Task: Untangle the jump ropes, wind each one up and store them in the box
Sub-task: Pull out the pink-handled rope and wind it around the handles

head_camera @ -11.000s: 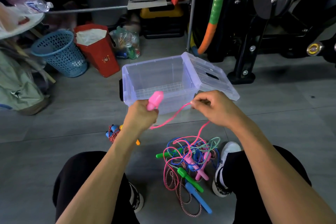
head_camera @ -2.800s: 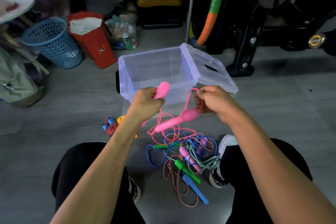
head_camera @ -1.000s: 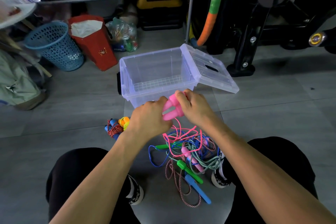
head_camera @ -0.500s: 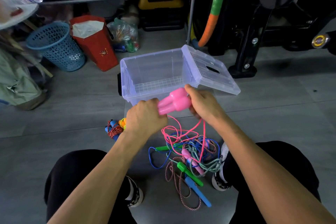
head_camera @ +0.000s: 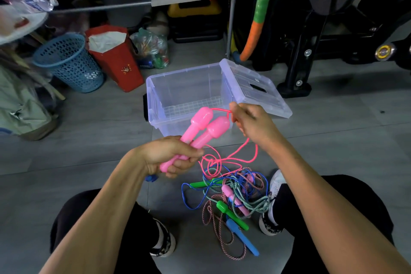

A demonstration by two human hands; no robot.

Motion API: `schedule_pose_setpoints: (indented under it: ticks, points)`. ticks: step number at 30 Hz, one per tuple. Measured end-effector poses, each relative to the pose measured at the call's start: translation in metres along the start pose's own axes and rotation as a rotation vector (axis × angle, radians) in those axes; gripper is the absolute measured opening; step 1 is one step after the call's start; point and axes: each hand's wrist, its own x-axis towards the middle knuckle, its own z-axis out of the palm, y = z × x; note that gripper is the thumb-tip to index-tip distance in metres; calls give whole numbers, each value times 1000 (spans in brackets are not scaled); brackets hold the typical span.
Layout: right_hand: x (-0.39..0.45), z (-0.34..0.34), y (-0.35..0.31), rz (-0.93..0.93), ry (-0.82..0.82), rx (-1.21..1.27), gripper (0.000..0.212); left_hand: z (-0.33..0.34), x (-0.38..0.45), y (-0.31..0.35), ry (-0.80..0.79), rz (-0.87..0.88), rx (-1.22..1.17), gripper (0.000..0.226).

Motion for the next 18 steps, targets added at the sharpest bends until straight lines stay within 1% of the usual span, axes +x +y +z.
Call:
schedule_pose_setpoints:
  ticks: [2,3,4,5,6,7,8,10,12,14,16,17,18]
  points:
    - [-1,5,3,14,-60,70,49,-1,-1,-1,-159,73,-124,29]
    - [-3,9,4,16,-80,83,50,0,-1,-2,-194,123,-181,30]
    - [-5,14,5,7,-84,63,51,2,-2,-1,-191,174,-248,32]
    - [-6,19,7,-16,-75,10,51,5,-1,0,-138,227,-323,36]
    - [-8,23,8,-45,-61,-77,49,8,1,2,-48,264,-402,37]
    - [-9,28,10,-71,-56,-166,47,9,4,3,54,292,-465,33]
    - [-11,31,11,-91,-65,-253,44,10,6,5,162,299,-499,23]
    - [-14,36,13,-116,-135,-450,35,10,13,7,356,274,-484,2]
    - [-18,39,9,-122,-213,-671,27,8,22,4,531,220,-358,6]
    - [-25,40,4,-157,-261,-861,22,9,29,1,686,148,-157,6]
    - [-34,40,-3,-219,-304,-1013,21,7,38,-4,777,68,23,10]
    - [-38,39,-5,-245,-327,-1069,21,6,42,-6,812,34,158,12]
    - [-40,39,-7,-260,-346,-1105,22,5,44,-8,840,-16,348,13]
